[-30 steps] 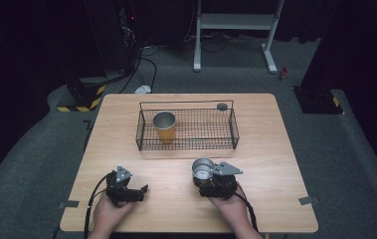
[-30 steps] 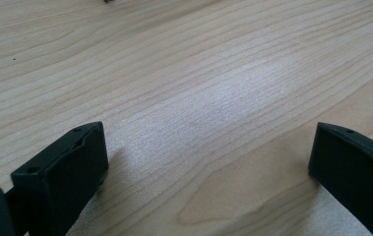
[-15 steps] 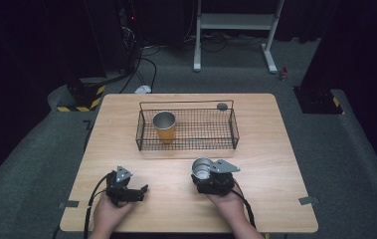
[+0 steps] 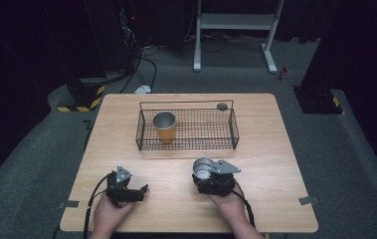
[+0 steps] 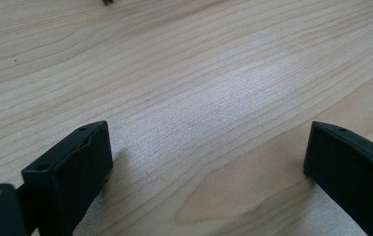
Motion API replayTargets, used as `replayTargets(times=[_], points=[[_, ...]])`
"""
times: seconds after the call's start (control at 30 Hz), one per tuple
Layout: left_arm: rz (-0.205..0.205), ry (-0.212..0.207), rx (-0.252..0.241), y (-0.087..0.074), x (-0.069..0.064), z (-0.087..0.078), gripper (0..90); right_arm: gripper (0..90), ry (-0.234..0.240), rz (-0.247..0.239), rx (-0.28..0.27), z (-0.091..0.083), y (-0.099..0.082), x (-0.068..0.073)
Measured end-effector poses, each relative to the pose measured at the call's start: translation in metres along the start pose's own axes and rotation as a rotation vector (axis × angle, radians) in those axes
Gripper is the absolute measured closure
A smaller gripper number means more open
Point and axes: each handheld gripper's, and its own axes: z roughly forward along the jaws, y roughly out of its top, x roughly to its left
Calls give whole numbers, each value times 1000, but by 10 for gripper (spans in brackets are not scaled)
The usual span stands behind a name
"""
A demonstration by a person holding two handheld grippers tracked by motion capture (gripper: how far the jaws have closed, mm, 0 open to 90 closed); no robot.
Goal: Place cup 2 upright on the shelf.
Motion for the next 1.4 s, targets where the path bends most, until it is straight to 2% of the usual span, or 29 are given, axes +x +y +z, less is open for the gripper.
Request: replayTargets(times=[0.43, 0.93, 1.03, 1.2, 1.4], points=[[7, 0, -1, 0, 0, 0, 66, 183, -12, -4, -4, -3, 0, -3], [-3, -7, -2, 0, -1, 0, 59, 183, -47, 24, -22, -14, 0, -11], [1, -8, 1, 0, 0, 0, 58, 183, -59, 39, -22, -17, 1, -12], [-2, -8, 1, 0, -1, 0, 58, 183, -81, 32, -22, -22, 1, -12], [6, -14, 9, 1, 0, 0, 44, 184, -104, 43, -23, -19, 3, -9]])
